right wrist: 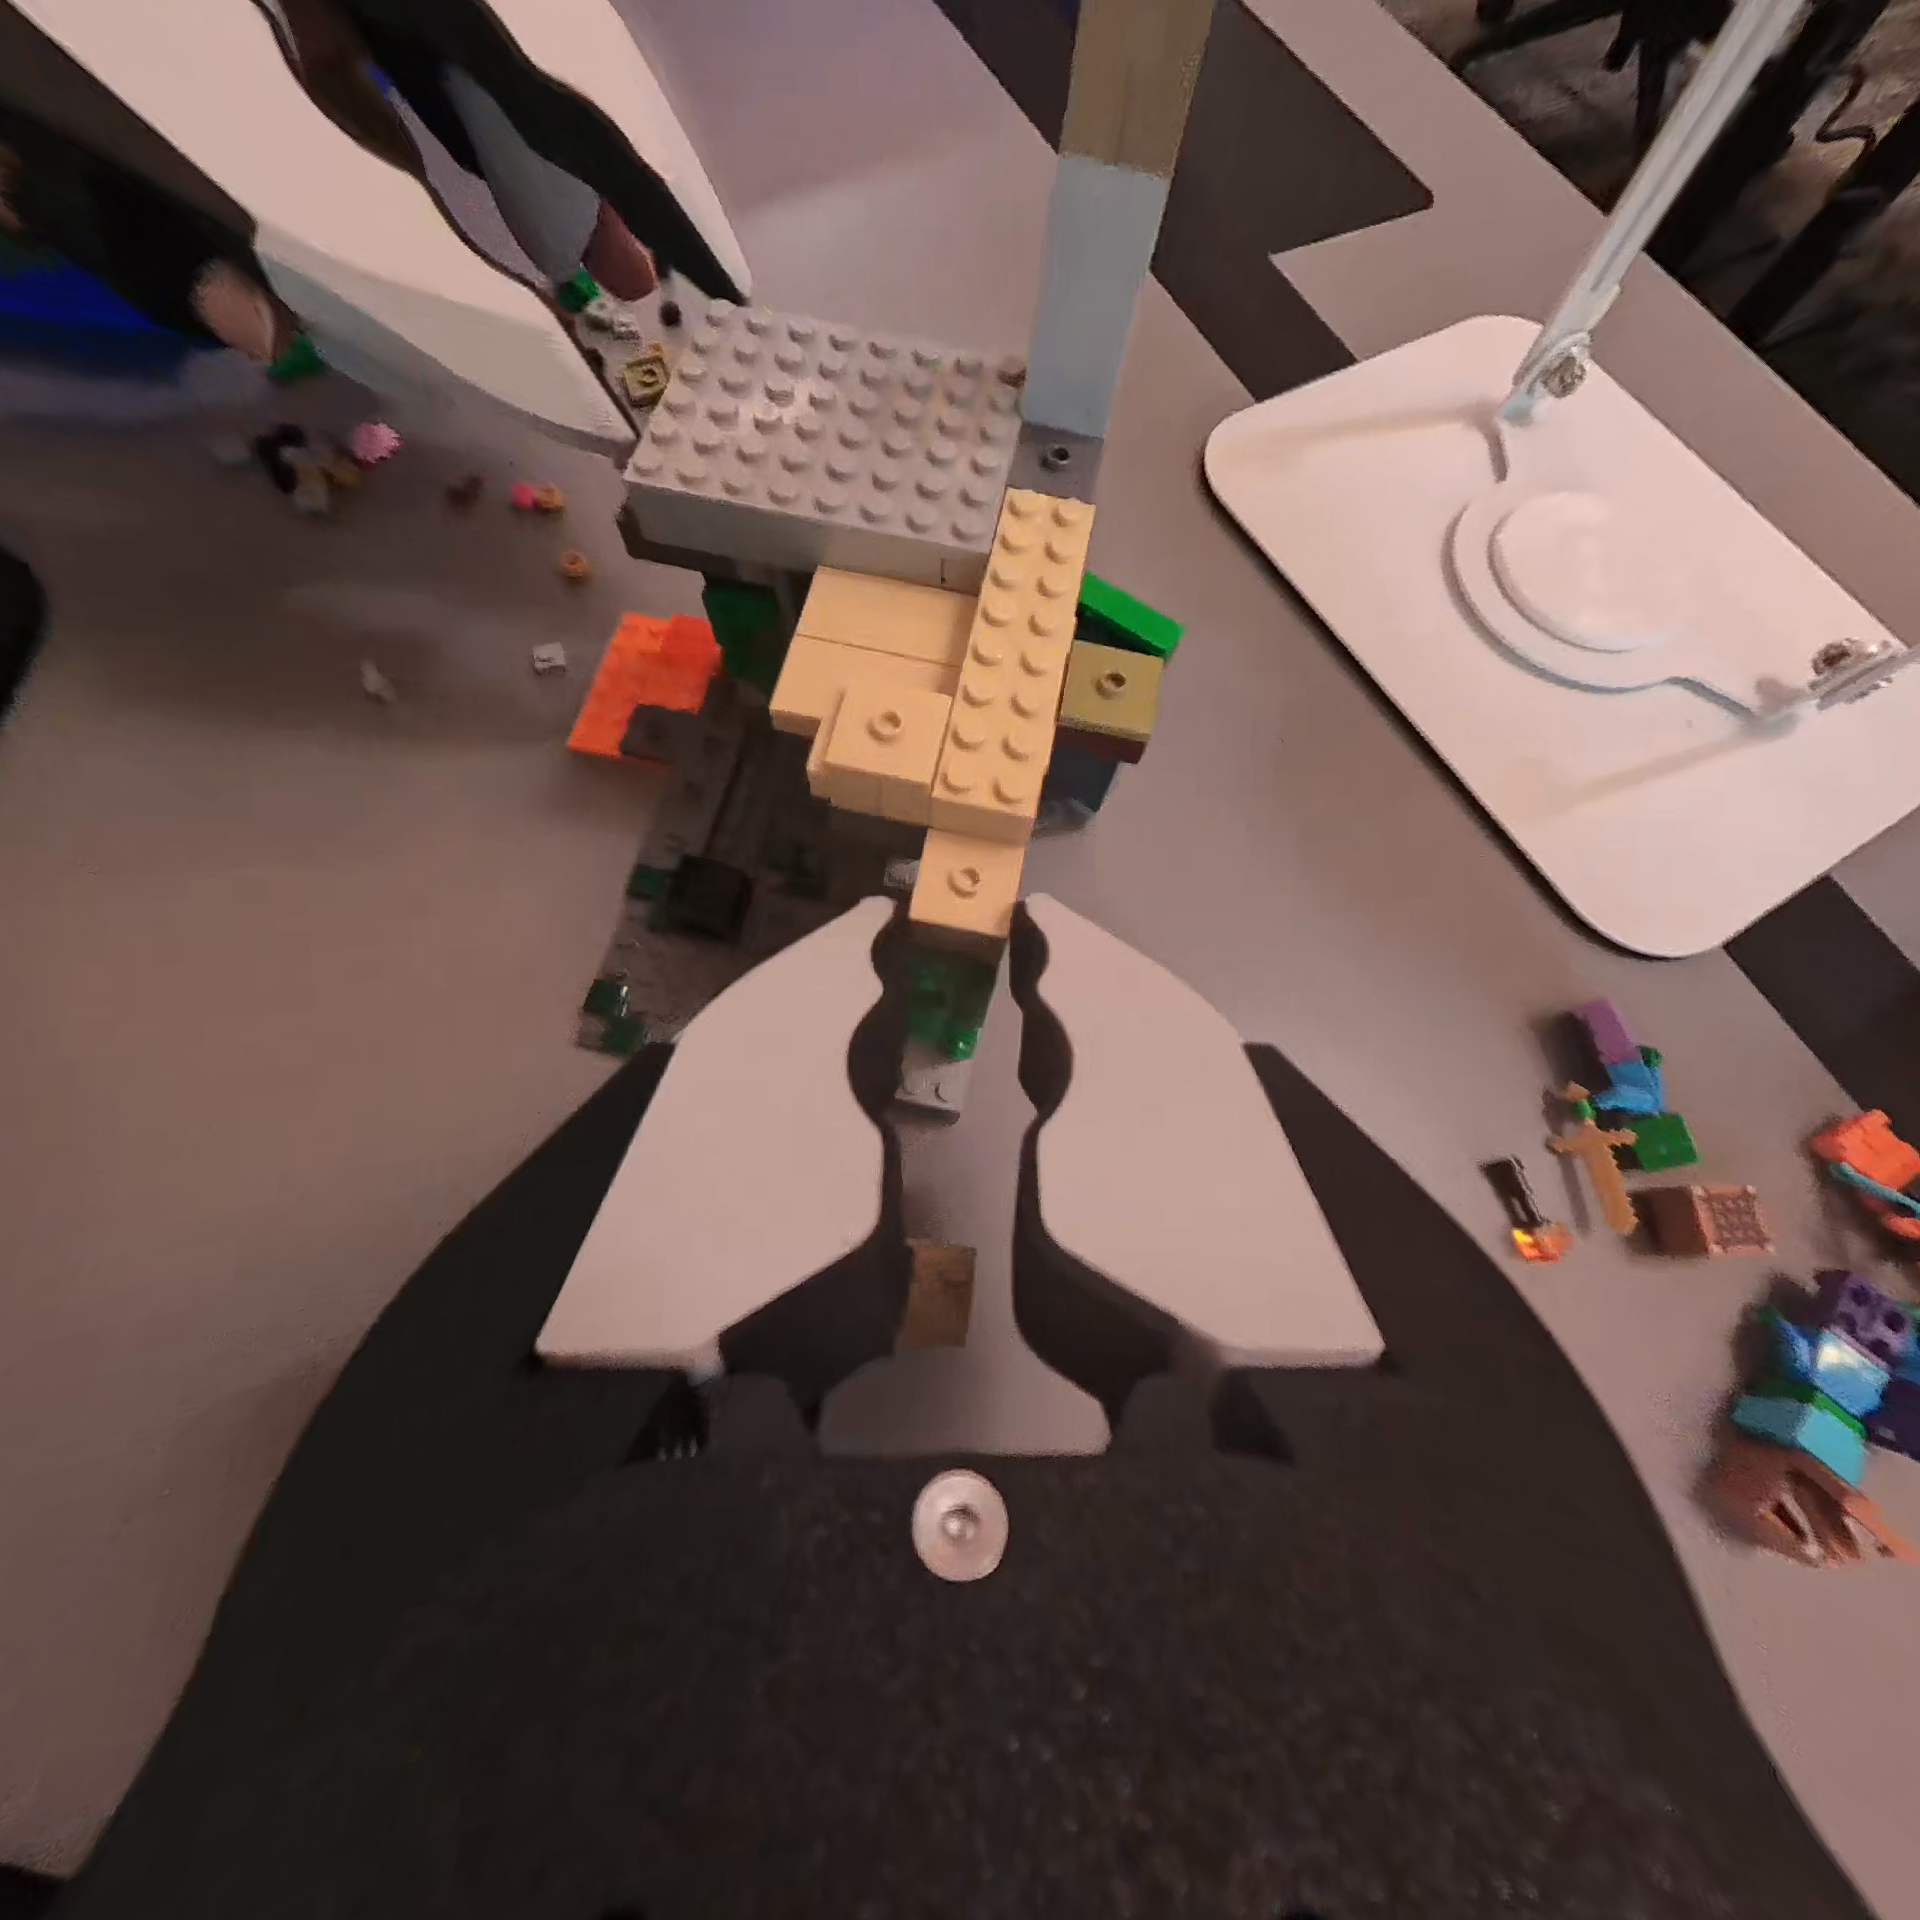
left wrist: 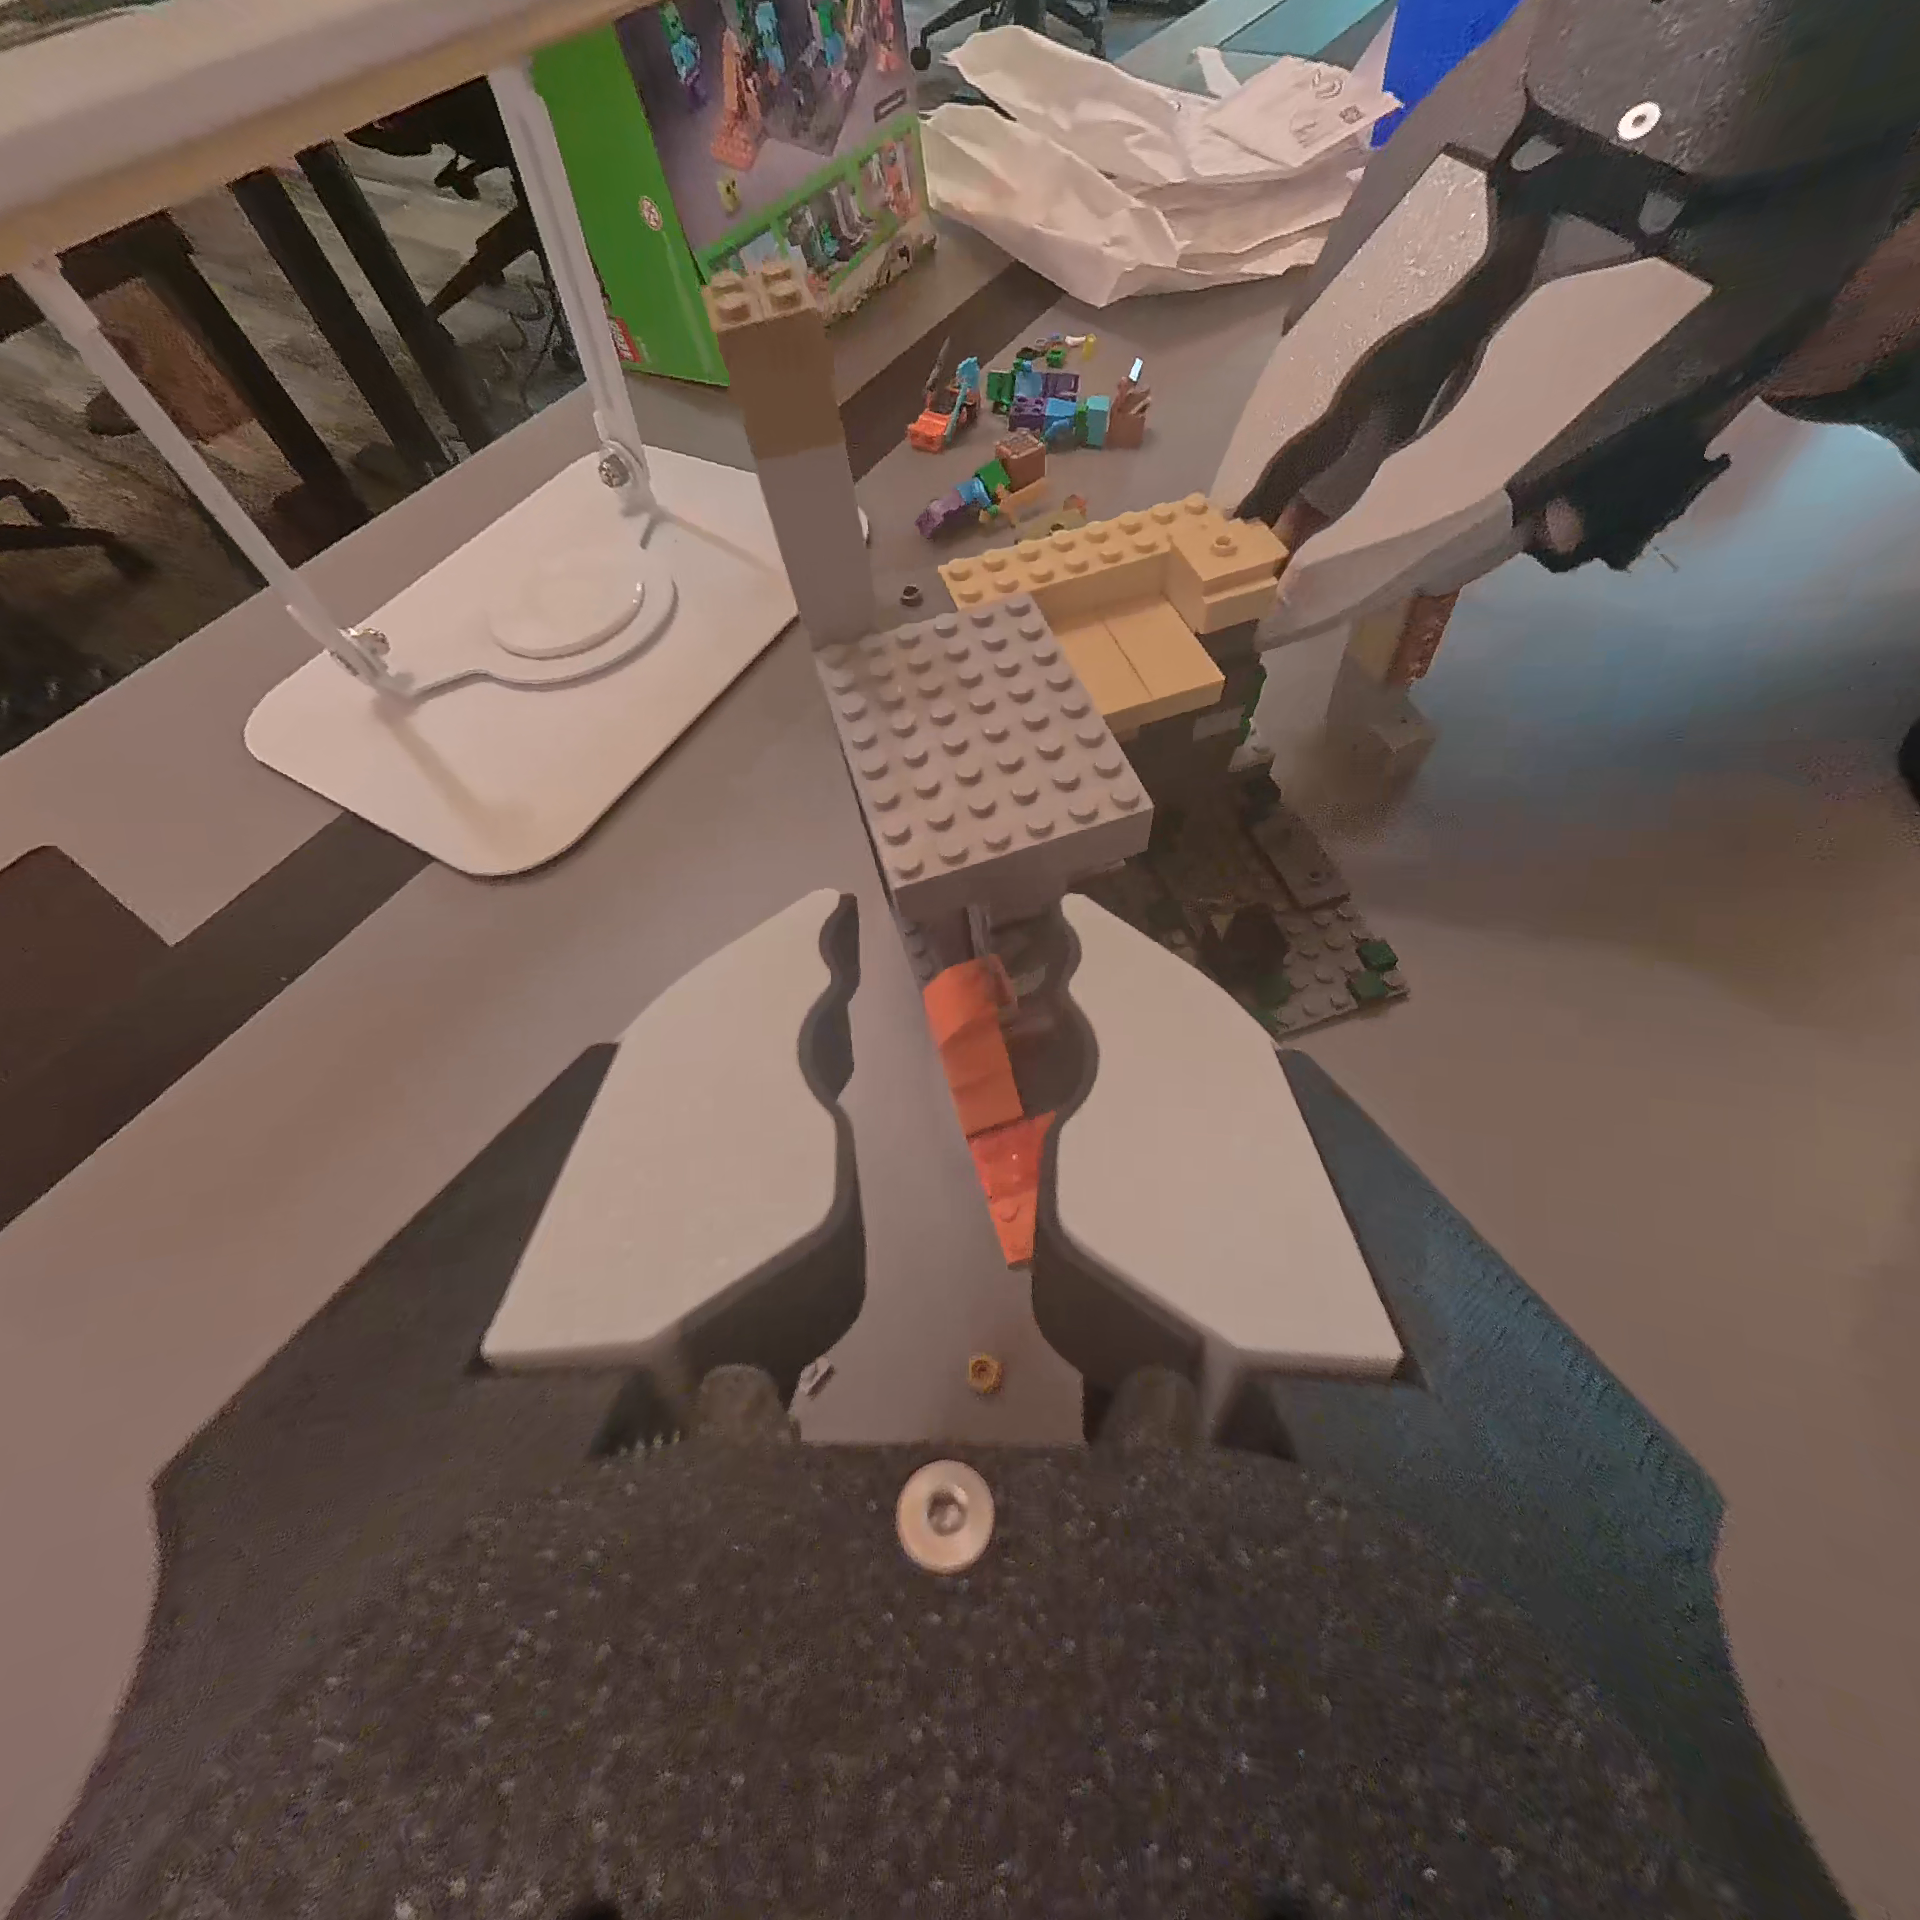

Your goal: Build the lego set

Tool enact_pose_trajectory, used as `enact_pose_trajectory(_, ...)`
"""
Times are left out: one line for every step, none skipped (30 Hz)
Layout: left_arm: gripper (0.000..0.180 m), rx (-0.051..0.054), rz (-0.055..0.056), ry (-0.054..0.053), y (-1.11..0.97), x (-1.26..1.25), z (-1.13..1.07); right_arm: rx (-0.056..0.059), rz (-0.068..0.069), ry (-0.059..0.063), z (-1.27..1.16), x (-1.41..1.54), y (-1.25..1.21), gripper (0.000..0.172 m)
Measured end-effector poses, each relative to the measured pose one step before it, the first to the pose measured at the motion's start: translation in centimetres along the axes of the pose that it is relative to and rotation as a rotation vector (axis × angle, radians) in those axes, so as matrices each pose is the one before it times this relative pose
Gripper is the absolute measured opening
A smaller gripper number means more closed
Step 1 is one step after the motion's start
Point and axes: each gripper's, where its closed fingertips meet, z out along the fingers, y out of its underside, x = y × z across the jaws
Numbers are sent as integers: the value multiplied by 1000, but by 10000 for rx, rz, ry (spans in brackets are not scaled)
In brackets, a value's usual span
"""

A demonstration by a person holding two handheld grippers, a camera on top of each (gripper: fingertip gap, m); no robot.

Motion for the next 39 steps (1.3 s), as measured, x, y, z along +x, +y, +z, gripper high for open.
enact_pose_trajectory(33,43,-41,48,-59,60,174,-96,21,240,-2,-12,112,18)
enact_pose_trajectory(33,48,-40,51,-53,62,199,-16,103,210,-103,-137,64,18)
enact_pose_trajectory(32,11,-9,10,-9,-29,207,-8,203,144,-187,-345,79,18)
enact_pose_trajectory(31,-8,34,-58,8,-126,227,-44,214,240,-224,-355,165,18)
enact_pose_trajectory(31,-23,45,-24,16,-75,215,-9,174,306,-223,-385,127,18)
enact_pose_trajectory(30,-32,28,37,32,11,201,-3,159,337,-164,-343,109,18)
enact_pose_trajectory(31,-2,-2,-23,-10,-67,208,12,50,292,-109,-273,64,19)
enact_pose_trajectory(30,13,-3,-38,-18,-71,148,3,-91,156,-97,-206,3,20)
enact_pose_trajectory(30,23,-26,39,-55,79,63,157,-127,107,-239,-2,-299,21)
enact_pose_trajectory(31,-73,4,26,75,114,-2,308,-154,71,-484,220,-572,24)
enact_pose_trajectory(32,-76,63,-59,111,26,-101,198,-149,-136,-672,200,-492,26)
enact_pose_trajectory(32,-20,99,-86,45,24,-197,152,-87,-259,-848,248,-410,27)
enact_pose_trajectory(32,56,64,-63,-53,48,-272,113,-1,-182,-938,520,-244,29)
enact_pose_trajectory(32,77,11,-16,-113,90,-277,128,-109,-288,-929,418,-56,29)
enact_pose_trajectory(32,76,0,-1,-138,94,-247,22,-361,-632,-817,-140,372,29)
enact_pose_trajectory(32,82,9,-15,-177,54,-180,-42,-490,-555,-625,-136,715,32)
enact_pose_trajectory(31,87,24,-11,-237,90,-126,-75,-672,-370,-402,11,973,34)
enact_pose_trajectory(31,83,37,21,-269,157,-64,-93,-807,-635,-244,-509,1143,35)
enact_pose_trajectory(31,81,52,27,-298,236,-18,-10,-413,-374,-50,-182,932,36)
enact_pose_trajectory(30,97,94,23,-333,311,17,-34,-55,-157,130,275,705,36)
enact_pose_trajectory(29,96,124,55,-328,407,50,-71,-33,-300,271,162,554,37)
enact_pose_trajectory(29,80,128,99,-299,494,104,-27,-144,-236,314,237,342,37)
enact_pose_trajectory(28,63,123,101,-232,510,129,-82,-219,-224,355,252,335,37)
enact_pose_trajectory(28,50,118,87,-169,464,145,-230,-183,-356,424,99,452,37)
enact_pose_trajectory(28,36,98,87,-89,445,153,-268,-118,-396,438,26,407,38)
enact_pose_trajectory(27,23,65,71,-8,400,134,-261,-136,-412,407,-44,358,38)
enact_pose_trajectory(27,30,47,50,23,342,112,-287,-153,-396,338,-108,320,39)
enact_pose_trajectory(26,7,40,86,89,348,79,-198,-132,-341,252,-98,141,39)
enact_pose_trajectory(26,-7,44,89,111,279,89,-49,-93,-290,199,-106,-107,39)
enact_pose_trajectory(26,-8,56,64,123,189,85,29,-85,-229,183,-150,-256,38)
enact_pose_trajectory(26,-20,36,50,152,106,102,41,-91,-132,196,-146,-260,33)
enact_pose_trajectory(26,1,-11,20,117,30,88,-3,-117,-52,173,-156,-166,26)
enact_pose_trajectory(25,34,-47,52,67,73,85,11,-56,-52,102,-235,-159,26)
enact_pose_trajectory(26,39,-45,105,43,153,71,-71,82,-16,20,-199,-32,26)
enact_pose_trajectory(26,12,22,116,35,199,73,-31,196,70,-69,-119,-112,26)
enact_pose_trajectory(26,-10,90,84,16,187,34,215,143,72,-243,-177,-457,26)
enact_pose_trajectory(27,27,90,59,-82,168,18,317,64,136,-406,-121,-720,26)
enact_pose_trajectory(28,75,35,108,-198,239,5,216,36,191,-507,7,-793,26)
enact_pose_trajectory(29,123,-12,144,-273,291,-1,158,13,180,-566,65,-881,26)
